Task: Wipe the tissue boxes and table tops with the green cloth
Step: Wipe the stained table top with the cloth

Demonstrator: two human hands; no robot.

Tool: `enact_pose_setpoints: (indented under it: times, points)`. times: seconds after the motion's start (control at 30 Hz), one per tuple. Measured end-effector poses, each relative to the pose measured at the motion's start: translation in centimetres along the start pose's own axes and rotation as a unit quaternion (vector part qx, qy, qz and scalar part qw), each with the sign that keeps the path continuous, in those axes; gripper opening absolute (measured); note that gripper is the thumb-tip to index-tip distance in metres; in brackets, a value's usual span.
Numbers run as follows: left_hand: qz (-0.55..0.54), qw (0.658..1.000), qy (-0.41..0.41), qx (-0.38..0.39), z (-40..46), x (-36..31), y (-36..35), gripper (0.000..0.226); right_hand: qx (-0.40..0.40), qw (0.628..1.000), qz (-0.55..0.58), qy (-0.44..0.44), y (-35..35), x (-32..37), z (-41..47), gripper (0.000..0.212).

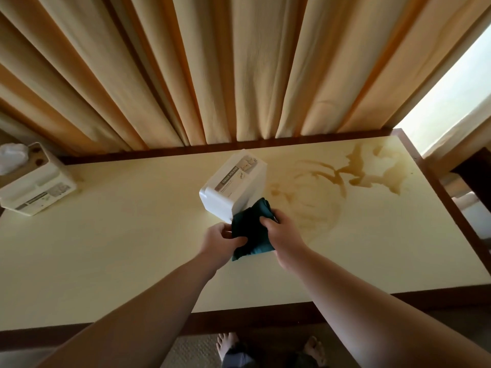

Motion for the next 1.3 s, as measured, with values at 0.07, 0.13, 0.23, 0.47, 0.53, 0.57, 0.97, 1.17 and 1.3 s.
enact_pose_setpoints:
  times: [0.07,0.13,0.23,0.47,0.53,0.57,0.97,1.17,1.3]
  points:
    - [0.014,1.000,-0.004,-0.018,-0.4,-0.2,0.0,0.008,0.010,1.000,-0.028,0.009,0.4,0.1,-0.7,0.021]
    - [-0.003,1.000,-0.004,-0.031,-0.8,-0.3,-0.3,0.005,0.018,0.997,-0.065,0.023,1.0,0.4,-1.4,0.023]
    - [-0.058,0.998,-0.015,-0.025,-1.5,-1.2,-1.7,0.007,0.039,0.994,-0.090,0.050,1.7,1.0,-2.7,0.026]
    - [-0.178,0.982,-0.060,0.029,-3.2,-4.0,-6.5,0.016,0.119,0.985,-0.085,0.097,2.5,2.1,-4.7,0.033]
    - [-0.197,0.977,-0.056,0.057,-3.5,-4.4,-8.0,0.033,0.120,0.983,-0.094,0.099,3.4,2.3,-4.9,0.025]
    - [-0.198,0.976,-0.054,0.075,-3.7,-4.6,-8.8,0.042,0.119,0.982,-0.103,0.101,3.9,2.3,-4.9,0.021]
    - [0.110,0.985,-0.131,0.000,-0.3,-6.3,-10.3,0.045,0.009,0.987,-0.140,0.079,14.6,2.4,-3.5,0.019]
    - [0.288,0.942,-0.157,-0.064,0.9,-8.4,-8.0,0.075,-0.074,0.977,-0.174,0.101,19.9,3.5,-3.2,0.030]
    - [0.298,0.944,-0.133,-0.059,1.9,-7.8,-6.6,0.091,-0.112,0.963,-0.216,0.115,21.4,3.8,-3.4,0.043]
Point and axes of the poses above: each hand's wrist, its own z-axis towards the middle knuckle, its own y-axis out of the back of the hand, x = y × z, the point moved 10 cm from there along z, towards the middle knuckle, and after that the axes turned 8 degrees about x, right-handed, at the moved point
